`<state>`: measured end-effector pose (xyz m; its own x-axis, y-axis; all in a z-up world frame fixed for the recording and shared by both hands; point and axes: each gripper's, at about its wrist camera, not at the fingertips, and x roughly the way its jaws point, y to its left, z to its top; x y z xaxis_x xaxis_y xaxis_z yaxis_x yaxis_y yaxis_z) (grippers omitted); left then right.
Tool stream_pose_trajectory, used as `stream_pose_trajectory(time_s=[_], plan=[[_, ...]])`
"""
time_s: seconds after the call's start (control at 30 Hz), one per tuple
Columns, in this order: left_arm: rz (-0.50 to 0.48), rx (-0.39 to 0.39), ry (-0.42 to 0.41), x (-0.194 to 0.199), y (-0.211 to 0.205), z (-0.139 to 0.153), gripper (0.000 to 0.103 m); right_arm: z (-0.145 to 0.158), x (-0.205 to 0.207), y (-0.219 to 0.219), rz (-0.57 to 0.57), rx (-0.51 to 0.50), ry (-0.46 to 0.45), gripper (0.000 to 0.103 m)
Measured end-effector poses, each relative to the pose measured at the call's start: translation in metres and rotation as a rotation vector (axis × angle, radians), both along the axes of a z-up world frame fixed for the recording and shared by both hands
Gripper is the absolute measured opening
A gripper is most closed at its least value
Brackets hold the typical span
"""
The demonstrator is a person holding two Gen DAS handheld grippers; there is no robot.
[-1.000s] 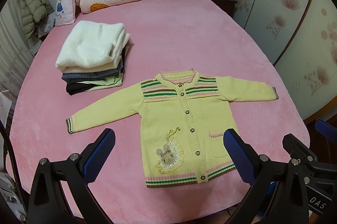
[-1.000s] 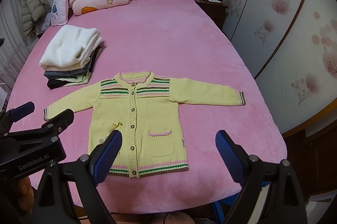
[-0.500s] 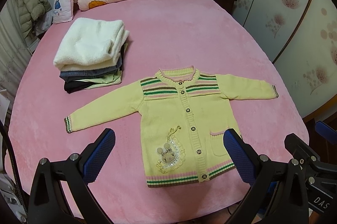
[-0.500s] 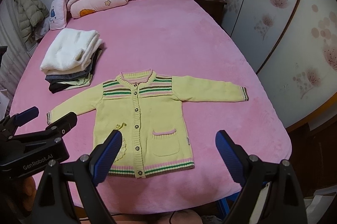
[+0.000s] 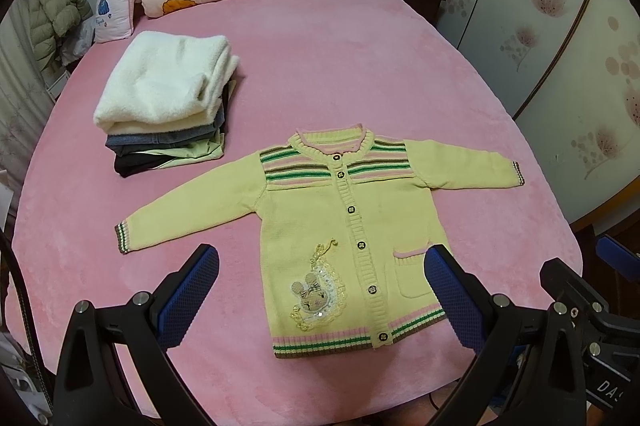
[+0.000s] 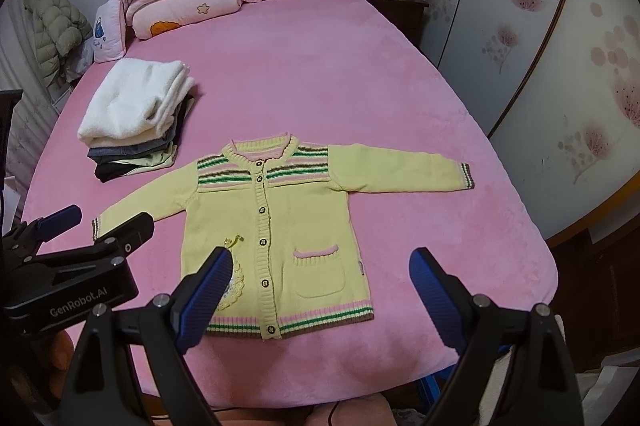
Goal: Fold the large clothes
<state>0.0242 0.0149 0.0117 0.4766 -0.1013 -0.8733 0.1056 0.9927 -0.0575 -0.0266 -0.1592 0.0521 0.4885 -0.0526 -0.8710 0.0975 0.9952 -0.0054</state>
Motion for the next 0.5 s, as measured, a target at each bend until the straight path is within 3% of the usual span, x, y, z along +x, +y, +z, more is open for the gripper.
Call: stream_pose_trajectory(time_s=[0.5], plan=[[0.014,0.017,0.004,0.028,-0.044,-0.006,0.102,-0.017,0.027,-0.047,-0.012,0.059,0.022,0.09]])
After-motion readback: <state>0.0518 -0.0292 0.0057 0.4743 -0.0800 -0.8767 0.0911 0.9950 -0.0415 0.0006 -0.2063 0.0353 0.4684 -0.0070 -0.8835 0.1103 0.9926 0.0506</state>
